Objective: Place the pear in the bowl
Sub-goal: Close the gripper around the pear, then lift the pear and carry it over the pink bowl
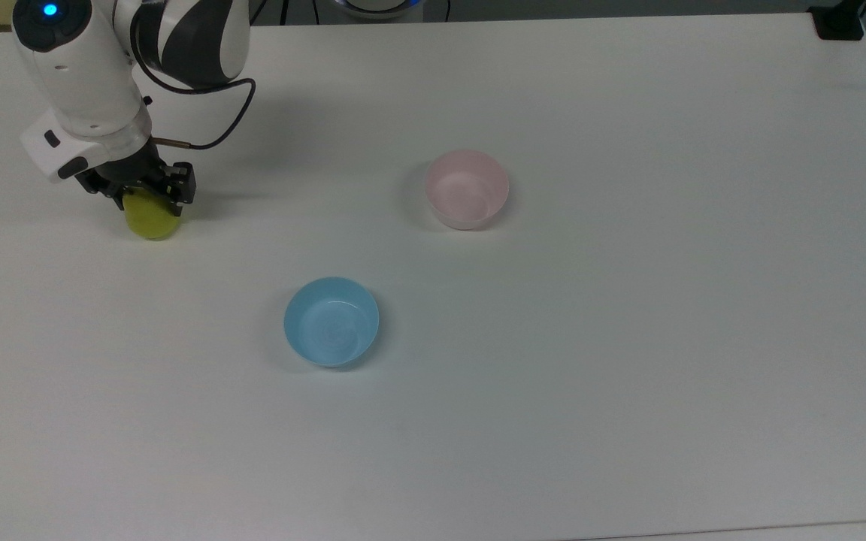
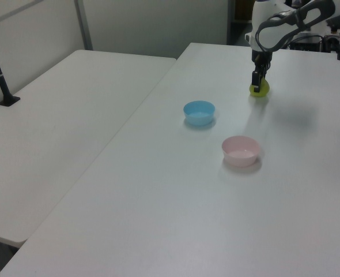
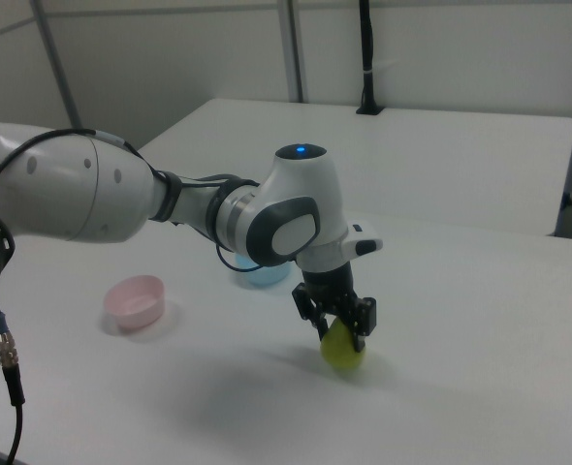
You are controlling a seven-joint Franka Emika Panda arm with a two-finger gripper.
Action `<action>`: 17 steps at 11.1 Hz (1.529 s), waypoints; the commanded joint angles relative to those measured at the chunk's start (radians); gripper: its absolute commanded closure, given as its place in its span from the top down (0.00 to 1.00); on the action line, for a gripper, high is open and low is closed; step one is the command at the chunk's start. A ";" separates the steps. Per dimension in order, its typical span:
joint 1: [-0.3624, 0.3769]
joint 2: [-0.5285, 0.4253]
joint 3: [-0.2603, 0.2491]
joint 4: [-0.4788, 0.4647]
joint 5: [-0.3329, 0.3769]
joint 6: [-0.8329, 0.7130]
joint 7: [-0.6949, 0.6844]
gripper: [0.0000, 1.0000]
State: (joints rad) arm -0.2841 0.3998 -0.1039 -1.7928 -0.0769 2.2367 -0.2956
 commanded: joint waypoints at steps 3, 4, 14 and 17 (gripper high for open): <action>0.009 -0.068 0.003 -0.017 -0.012 -0.032 -0.016 0.39; 0.023 -0.099 0.009 -0.017 -0.012 -0.070 -0.010 0.39; 0.544 -0.323 0.013 -0.175 -0.014 -0.169 0.534 0.39; 0.627 -0.270 0.013 -0.172 -0.012 -0.091 0.617 0.39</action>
State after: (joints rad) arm 0.2939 0.1065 -0.0753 -1.9505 -0.0770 2.0708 0.2574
